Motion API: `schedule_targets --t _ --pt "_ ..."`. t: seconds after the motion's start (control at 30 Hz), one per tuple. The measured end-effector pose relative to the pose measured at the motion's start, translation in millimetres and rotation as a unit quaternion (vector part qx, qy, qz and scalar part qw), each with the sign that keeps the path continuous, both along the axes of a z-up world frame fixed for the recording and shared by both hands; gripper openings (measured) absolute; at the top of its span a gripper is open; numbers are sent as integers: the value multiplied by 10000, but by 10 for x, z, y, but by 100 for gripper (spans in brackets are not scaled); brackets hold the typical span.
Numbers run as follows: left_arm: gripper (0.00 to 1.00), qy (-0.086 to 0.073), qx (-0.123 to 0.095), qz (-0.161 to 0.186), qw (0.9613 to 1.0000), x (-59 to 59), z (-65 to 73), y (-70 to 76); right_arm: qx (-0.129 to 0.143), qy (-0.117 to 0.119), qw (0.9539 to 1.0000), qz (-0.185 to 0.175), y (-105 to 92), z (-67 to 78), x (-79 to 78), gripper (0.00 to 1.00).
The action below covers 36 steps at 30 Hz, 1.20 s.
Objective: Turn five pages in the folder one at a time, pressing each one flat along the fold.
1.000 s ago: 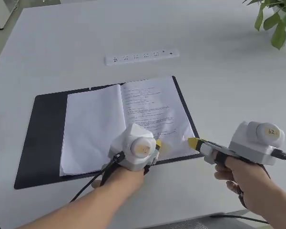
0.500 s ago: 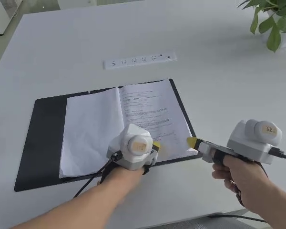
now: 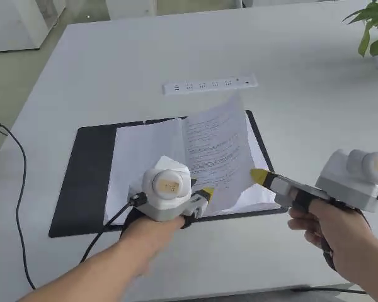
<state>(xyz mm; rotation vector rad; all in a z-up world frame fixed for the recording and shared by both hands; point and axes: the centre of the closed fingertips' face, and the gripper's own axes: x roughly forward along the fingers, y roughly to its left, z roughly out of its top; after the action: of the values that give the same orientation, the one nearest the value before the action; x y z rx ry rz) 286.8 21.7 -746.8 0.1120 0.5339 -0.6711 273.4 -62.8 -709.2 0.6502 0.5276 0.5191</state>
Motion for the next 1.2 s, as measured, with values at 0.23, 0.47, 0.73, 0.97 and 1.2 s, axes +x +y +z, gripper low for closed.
schedule_targets --t 0.23,0.47,0.73,0.97,1.2 --pt "23 -209 -21 160 9997 -84 216 329 141 -201 9992 312 449 209 2 0" --pt "23 -320 -22 337 9989 -186 357 715 214 -260 9975 624 950 325 -44 0" --pt "22 -374 14 653 9972 -263 392 1246 143 -206 9949 974 1476 299 -55 0" --pt "22 -343 8 926 9951 -338 358 1575 123 -84 9931 1161 1826 227 -8 0" --pt "22 -305 -21 1121 9932 -385 320 1792 -8 53 9900 1410 2143 93 16 0"
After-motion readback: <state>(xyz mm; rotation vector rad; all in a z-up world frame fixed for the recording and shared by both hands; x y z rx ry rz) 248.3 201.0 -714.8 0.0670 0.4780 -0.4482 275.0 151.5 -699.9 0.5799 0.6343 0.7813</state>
